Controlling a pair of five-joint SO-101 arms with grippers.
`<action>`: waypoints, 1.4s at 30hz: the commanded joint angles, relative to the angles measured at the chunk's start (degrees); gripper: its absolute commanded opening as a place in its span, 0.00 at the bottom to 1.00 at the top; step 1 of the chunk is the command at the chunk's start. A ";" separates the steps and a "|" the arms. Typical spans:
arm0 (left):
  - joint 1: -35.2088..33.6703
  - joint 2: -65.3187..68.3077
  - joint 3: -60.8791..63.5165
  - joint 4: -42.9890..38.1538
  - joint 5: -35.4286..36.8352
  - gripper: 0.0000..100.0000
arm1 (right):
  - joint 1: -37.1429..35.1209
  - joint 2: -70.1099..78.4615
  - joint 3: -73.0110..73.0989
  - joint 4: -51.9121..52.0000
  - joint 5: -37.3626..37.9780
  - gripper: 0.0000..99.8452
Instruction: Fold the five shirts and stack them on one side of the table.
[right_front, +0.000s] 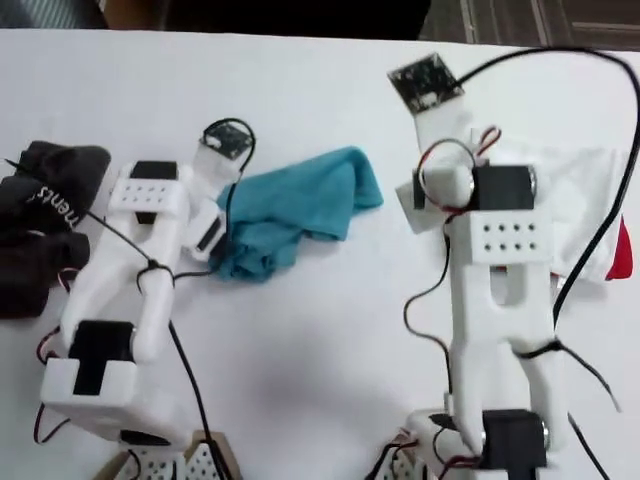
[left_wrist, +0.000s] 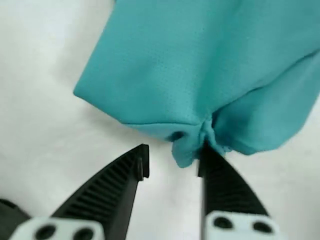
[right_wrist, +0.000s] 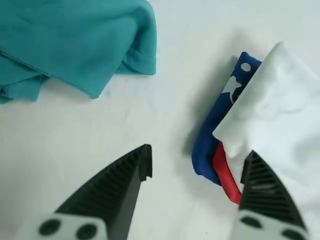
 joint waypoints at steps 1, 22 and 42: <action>-0.09 -0.26 -0.40 -2.64 -0.35 0.01 | 0.57 -5.05 6.42 -4.26 0.35 0.29; -6.33 -0.09 -60.62 24.53 0.09 0.02 | 0.48 -8.31 25.32 -14.99 -0.18 0.29; 11.69 2.29 -59.91 26.29 0.09 0.02 | 7.87 -8.13 25.85 -16.40 -2.64 0.29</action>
